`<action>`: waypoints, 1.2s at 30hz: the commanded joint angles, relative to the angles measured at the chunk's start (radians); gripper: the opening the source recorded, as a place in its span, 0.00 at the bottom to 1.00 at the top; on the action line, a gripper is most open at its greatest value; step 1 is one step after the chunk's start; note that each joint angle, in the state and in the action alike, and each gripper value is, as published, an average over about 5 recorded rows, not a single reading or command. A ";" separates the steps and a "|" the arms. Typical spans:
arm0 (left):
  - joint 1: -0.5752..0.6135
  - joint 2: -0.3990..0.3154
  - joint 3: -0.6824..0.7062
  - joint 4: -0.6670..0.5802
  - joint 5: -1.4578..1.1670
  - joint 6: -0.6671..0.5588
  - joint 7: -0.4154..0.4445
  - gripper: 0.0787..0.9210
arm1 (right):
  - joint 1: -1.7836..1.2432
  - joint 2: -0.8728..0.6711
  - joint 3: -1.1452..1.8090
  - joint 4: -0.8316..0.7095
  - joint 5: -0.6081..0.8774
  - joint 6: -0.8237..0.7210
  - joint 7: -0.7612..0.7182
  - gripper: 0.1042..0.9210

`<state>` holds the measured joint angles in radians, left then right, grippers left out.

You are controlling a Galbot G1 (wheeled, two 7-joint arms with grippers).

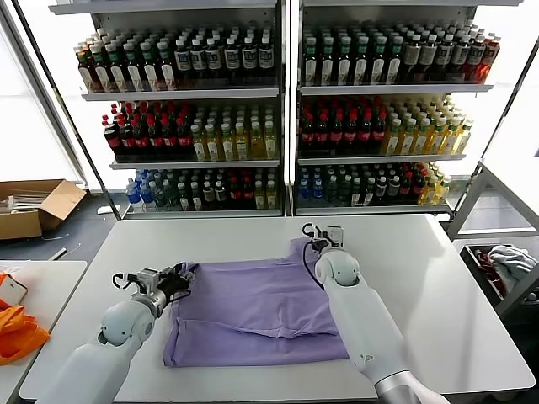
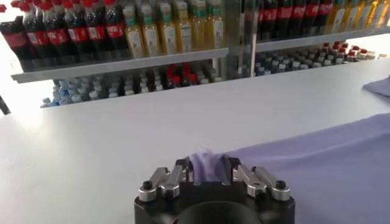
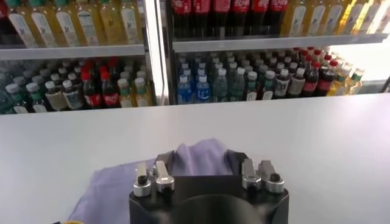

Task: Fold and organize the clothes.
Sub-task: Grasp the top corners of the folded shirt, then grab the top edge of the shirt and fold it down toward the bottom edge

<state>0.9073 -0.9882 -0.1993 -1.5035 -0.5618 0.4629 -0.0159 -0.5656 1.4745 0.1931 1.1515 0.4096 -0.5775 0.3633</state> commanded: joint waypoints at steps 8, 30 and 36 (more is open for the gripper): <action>0.031 -0.020 -0.016 -0.017 0.004 -0.046 0.002 0.05 | -0.053 -0.018 0.014 0.086 0.026 -0.001 0.000 0.12; 0.193 -0.014 -0.150 -0.237 0.082 -0.170 0.008 0.01 | -0.181 -0.093 0.048 0.514 0.065 0.000 0.003 0.00; 0.298 -0.005 -0.202 -0.321 0.111 -0.164 0.018 0.01 | -0.348 -0.109 0.080 0.668 0.039 0.022 0.011 0.00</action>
<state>1.0617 -0.9995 -0.3271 -1.6997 -0.4877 0.3165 -0.0073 -0.7721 1.3809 0.2566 1.6255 0.4609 -0.5703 0.3726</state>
